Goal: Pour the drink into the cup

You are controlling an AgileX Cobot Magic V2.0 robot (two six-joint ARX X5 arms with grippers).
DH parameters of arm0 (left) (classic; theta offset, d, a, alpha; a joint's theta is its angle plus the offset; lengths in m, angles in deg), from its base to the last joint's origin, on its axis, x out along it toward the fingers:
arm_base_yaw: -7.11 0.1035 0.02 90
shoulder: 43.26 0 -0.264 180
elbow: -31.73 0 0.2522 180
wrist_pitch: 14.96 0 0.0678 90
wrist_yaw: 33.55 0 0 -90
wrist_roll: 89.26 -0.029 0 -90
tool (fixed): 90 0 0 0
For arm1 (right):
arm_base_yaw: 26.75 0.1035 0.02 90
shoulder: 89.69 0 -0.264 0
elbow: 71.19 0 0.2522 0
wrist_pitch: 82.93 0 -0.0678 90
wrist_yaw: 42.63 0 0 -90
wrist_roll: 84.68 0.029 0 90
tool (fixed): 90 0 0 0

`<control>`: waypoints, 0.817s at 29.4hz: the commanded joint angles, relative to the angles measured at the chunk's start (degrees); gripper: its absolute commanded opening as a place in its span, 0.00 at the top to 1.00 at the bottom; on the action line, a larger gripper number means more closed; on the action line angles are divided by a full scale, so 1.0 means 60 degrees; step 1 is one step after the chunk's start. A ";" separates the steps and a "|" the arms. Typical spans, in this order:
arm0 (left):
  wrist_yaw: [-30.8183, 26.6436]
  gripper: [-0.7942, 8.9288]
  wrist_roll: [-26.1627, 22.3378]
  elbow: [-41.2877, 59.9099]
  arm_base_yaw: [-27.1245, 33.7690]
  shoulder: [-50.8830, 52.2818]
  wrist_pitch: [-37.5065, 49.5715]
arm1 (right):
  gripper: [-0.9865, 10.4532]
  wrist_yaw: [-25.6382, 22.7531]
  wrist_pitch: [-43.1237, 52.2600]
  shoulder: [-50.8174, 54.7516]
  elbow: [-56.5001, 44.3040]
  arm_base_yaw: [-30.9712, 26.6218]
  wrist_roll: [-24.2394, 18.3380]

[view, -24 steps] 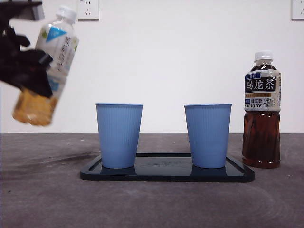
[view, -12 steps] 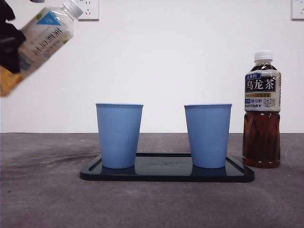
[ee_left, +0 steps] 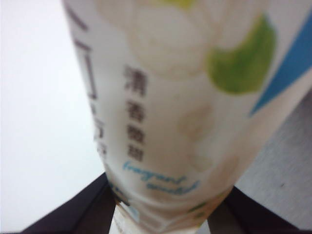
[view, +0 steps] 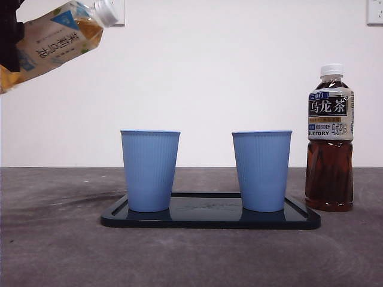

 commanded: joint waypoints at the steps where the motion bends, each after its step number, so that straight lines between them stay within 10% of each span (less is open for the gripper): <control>1: -0.0488 0.73 -0.0386 -0.0339 -0.0186 -0.0124 0.0346 | 0.54 0.0029 0.0033 -0.0004 0.0168 0.0055 -0.0211; 24: -0.2495 0.73 -0.1239 -0.0342 -0.1541 -0.1883 0.0463 | 0.54 0.0029 -0.0401 -0.0004 0.0168 0.0055 -0.0736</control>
